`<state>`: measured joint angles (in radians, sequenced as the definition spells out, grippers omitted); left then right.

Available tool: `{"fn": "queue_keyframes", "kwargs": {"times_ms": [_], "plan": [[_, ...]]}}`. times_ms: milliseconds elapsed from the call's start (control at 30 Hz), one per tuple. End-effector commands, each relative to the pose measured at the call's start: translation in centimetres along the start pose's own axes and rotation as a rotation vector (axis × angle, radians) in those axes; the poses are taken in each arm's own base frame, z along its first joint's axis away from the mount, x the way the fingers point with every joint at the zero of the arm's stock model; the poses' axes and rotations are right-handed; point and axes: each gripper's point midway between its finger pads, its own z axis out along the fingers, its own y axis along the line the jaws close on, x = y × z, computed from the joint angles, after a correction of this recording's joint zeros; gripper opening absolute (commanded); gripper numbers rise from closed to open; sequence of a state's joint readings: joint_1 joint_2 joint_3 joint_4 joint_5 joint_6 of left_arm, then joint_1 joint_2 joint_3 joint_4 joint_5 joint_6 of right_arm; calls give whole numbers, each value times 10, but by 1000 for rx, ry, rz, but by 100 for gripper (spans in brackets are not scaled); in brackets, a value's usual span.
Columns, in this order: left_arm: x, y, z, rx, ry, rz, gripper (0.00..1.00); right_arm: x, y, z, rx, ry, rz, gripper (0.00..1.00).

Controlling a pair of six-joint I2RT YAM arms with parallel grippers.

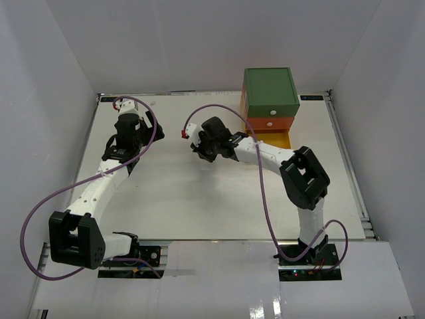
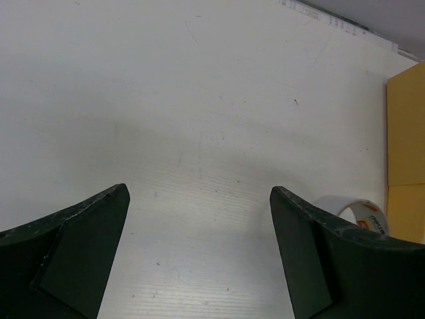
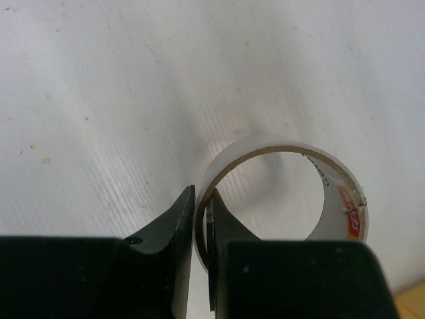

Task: Sort the stationery into containers
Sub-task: Pick up the stationery from the center of the board, then place the pen in the drawer.

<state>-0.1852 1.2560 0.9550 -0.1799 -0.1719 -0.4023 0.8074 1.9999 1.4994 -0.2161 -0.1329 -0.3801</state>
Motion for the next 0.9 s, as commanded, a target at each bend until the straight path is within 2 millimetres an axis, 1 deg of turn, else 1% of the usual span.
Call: {"fn": "queue_keyframes", "kwargs": {"times_ms": [0,33,67,100,133,167,200,233,267,300,333,367,400,467,500,633,800,833,867], "plan": [[-13,-6,-3,20,-25,-11,98,-31,-27,-48,115,-115,19,8],[-13,-6,-3,23,-24,-11,98,-35,-33,-64,143,-137,32,8],[-13,-6,-3,23,-25,-13,98,-32,-37,-71,160,-138,41,8],[-13,-7,-3,25,-24,-13,98,-14,-47,-77,186,-116,67,8],[-13,-7,-4,27,-25,-13,98,-9,-53,-84,204,-118,87,8],[-12,-7,-3,27,-22,-13,98,-10,-59,-98,229,-137,98,8],[-13,-8,-4,31,-23,-13,98,9,-70,-104,255,-115,130,8],[-13,-8,-4,31,-23,-14,98,10,-76,-115,278,-125,140,8],[-13,-8,-4,32,-23,-14,98,18,-82,-121,300,-117,160,8],[-14,-8,-5,34,-24,-13,98,29,-93,-128,328,-107,184,8],[-13,-8,-5,34,-24,-15,98,42,-95,-130,333,-92,200,8],[-13,-9,-5,36,-23,-15,98,44,-98,-137,347,-103,212,8],[-14,-8,-5,35,-25,-15,98,54,-108,-144,369,-101,243,8],[-13,-8,-4,30,-22,-14,98,68,-113,-149,382,-102,268,8],[-12,-8,-4,33,-21,-14,98,77,-121,-154,399,-99,298,8],[-11,-9,-3,36,-16,-14,98,101,-134,-157,424,-86,350,8],[-10,-9,-2,36,-13,-12,98,120,-150,-159,464,-80,393,8],[-10,-9,-2,38,-12,-12,98,125,-150,-159,464,-74,402,8],[-9,-9,-2,38,-9,-11,98,122,-154,-159,469,-97,404,8]]}}
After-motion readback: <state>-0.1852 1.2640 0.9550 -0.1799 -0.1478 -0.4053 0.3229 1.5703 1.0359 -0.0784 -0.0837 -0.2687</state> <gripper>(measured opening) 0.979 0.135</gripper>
